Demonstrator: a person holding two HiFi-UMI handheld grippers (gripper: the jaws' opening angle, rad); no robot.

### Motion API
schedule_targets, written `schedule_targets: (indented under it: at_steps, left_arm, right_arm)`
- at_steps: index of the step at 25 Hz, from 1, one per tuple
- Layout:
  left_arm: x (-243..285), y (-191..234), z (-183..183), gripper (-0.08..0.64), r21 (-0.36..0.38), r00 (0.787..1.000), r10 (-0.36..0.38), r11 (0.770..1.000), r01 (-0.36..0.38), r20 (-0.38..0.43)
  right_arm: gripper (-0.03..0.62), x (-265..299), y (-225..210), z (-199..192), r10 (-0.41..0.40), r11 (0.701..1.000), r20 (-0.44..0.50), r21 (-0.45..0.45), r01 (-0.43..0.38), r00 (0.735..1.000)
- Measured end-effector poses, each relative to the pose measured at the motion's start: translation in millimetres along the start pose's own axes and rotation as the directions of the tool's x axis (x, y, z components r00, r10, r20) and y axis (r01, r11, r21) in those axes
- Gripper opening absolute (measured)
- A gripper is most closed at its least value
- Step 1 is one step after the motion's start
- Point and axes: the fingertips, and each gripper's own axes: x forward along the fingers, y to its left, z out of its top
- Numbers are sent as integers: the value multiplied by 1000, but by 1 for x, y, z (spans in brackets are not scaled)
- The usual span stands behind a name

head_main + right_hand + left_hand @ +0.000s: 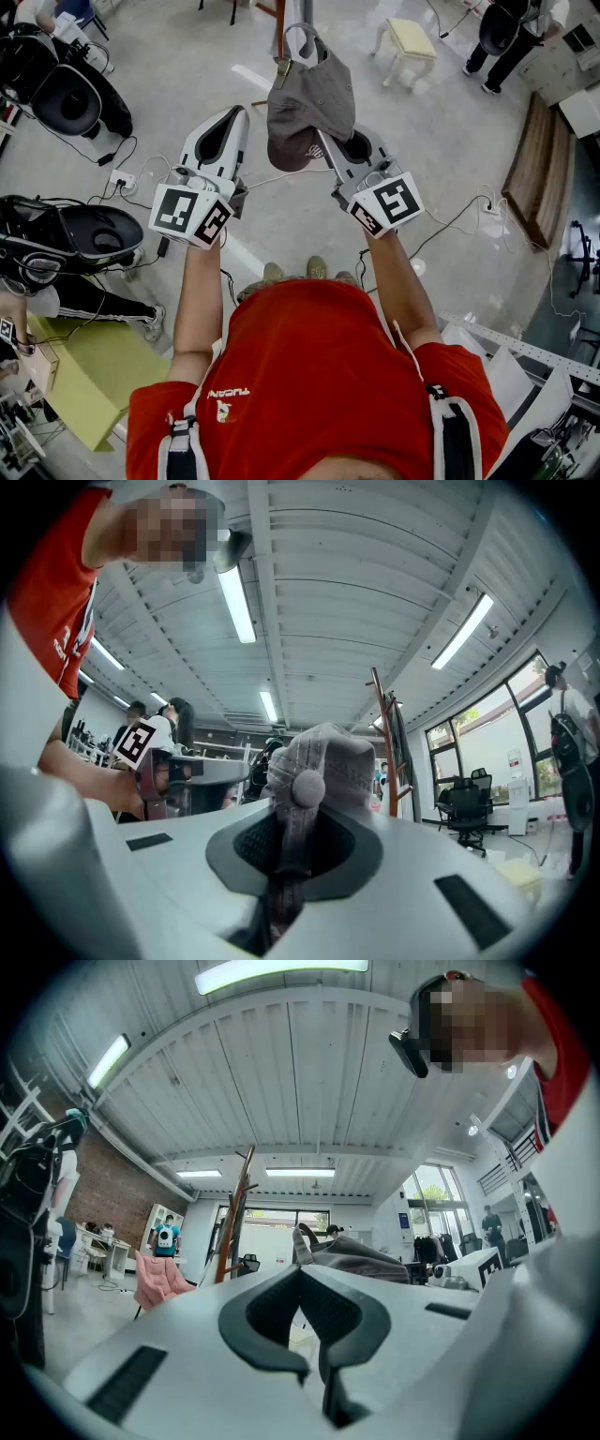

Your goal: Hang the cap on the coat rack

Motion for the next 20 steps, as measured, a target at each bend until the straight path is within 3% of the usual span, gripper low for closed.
schedule_targets:
  at_steps: [10, 20]
  left_arm:
    - [-7, 12, -6, 8, -2, 1000, -9, 1000, 9, -1]
    - [-24, 73, -6, 8, -22, 1000, -17, 1000, 17, -8]
  right_arm:
    - [38, 4, -1, -9, -39, 999, -26, -21, 38, 999]
    - [38, 58, 10, -26, -99, 993, -97, -71, 93, 990]
